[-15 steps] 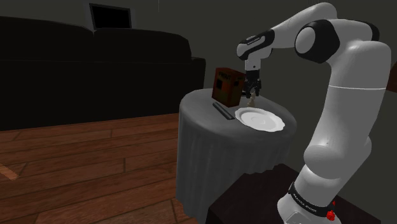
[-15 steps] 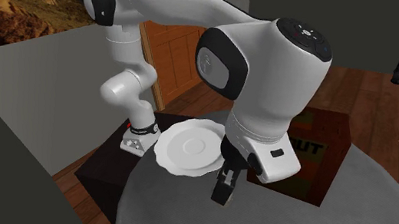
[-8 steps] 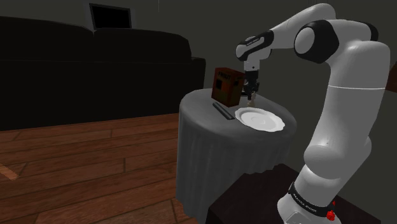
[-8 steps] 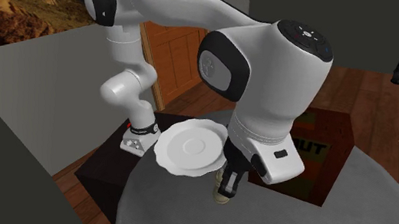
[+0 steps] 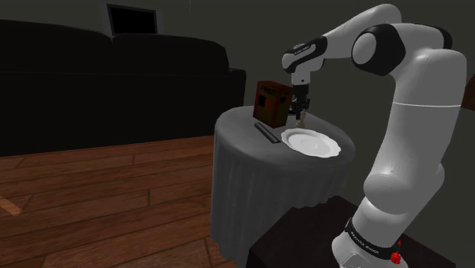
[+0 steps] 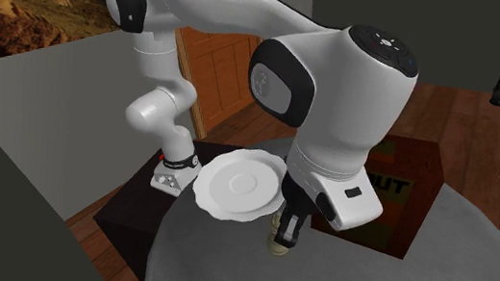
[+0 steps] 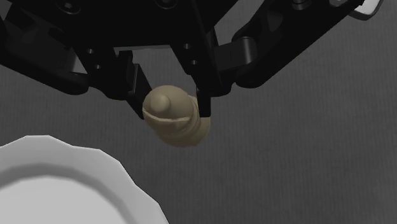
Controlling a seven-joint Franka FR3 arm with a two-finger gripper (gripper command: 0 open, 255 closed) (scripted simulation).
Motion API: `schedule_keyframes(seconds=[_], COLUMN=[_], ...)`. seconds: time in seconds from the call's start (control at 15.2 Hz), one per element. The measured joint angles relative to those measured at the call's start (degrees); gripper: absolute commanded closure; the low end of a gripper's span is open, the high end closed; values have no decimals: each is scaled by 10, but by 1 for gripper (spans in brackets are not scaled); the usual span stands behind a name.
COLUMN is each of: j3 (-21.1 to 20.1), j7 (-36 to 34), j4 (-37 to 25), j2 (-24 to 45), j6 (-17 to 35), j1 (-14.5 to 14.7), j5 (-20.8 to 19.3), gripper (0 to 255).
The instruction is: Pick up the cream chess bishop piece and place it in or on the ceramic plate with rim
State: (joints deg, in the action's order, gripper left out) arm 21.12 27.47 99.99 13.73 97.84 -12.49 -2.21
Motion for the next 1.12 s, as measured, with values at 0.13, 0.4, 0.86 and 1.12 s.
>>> schedule_keyframes(seconds=[0.13,0.4,0.86,1.12], j3=[1,1,2,3], j7=[0,1,5,8], j4=[-6,-27,-71,-103], j2=[-2,-8,-14,-14], j6=[-9,-35,-86,-117], j1=[0,1,0,-1], j5=[-1,-3,-6,-6], gripper=[255,255,255,255])
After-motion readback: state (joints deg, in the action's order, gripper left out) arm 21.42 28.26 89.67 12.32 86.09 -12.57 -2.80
